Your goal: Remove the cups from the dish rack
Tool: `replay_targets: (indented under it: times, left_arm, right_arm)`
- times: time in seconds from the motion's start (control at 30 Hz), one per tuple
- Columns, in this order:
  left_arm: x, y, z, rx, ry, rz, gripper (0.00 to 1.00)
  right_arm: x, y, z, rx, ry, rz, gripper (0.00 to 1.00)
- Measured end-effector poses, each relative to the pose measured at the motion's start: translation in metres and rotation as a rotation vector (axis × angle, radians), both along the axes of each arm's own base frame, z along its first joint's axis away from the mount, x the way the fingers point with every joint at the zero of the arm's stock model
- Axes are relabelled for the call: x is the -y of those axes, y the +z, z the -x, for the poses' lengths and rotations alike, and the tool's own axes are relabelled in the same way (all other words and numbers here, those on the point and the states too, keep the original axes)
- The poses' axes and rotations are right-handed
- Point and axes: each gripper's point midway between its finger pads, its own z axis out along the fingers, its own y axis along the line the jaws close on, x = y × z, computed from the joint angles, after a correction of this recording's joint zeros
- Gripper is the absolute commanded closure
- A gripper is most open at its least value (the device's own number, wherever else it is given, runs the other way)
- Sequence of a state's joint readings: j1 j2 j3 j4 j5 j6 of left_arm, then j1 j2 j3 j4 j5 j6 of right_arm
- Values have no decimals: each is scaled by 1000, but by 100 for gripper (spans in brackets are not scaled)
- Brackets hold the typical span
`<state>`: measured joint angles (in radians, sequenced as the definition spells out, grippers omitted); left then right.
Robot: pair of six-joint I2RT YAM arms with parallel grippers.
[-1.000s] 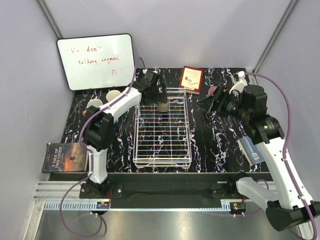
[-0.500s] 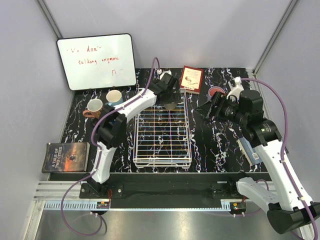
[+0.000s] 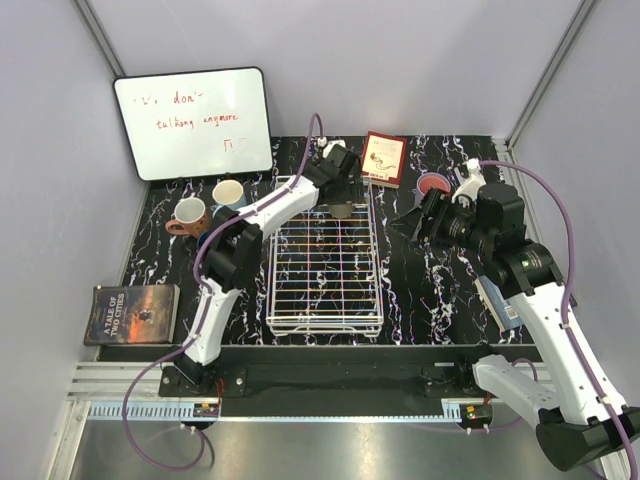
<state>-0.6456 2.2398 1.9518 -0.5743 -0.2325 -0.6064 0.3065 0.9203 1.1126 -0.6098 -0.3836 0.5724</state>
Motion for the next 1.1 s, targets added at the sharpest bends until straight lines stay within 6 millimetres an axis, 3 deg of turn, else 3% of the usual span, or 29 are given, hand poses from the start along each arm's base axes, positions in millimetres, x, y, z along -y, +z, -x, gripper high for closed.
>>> replay_targets:
  times: [0.07, 0.1, 0.17, 0.2, 0.23, 0.3, 0.33, 0.5, 0.73, 0.93, 1.1]
  left_arm:
    - [1, -7, -2, -6, -3, -8, 19]
    - [1, -11, -2, -12, -5, -15, 33]
    - [0, -17, 0, -23, -11, -27, 50]
    - [-1, -17, -2, -17, -10, -31, 67]
    - [-1, -16, -2, -15, -10, -31, 77]
    - [-2, -15, -5, -1, -10, -40, 95]
    - [-3, -15, -5, 4, -7, -44, 99]
    - [-12, -15, 2, 6, -1, -60, 100]
    - [-39, -3, 41, -37, -2, -80, 100]
    - [-45, 59, 79, 15, -46, 95, 100]
    - [-27, 116, 122, 82, -161, 441, 100]
  right_arm:
    - [0, -2, 1, -5, 0, 2, 24]
    - [1, -3, 2, -8, 0, 3, 24]
    - [1, -4, 3, -13, -1, 4, 24]
    - [1, -4, 3, -14, -2, 6, 25]
    - [1, -5, 3, -15, -4, 7, 25]
    - [2, -5, 3, -15, -5, 8, 24]
    - [2, -5, 2, -15, -5, 8, 25]
    - [2, -6, 1, -19, -7, 10, 25]
    - [4, -7, -1, -17, -24, 18, 25]
    - [4, -7, -4, -15, -32, 17, 25]
    - [0, -2, -8, -6, -34, -23, 25]
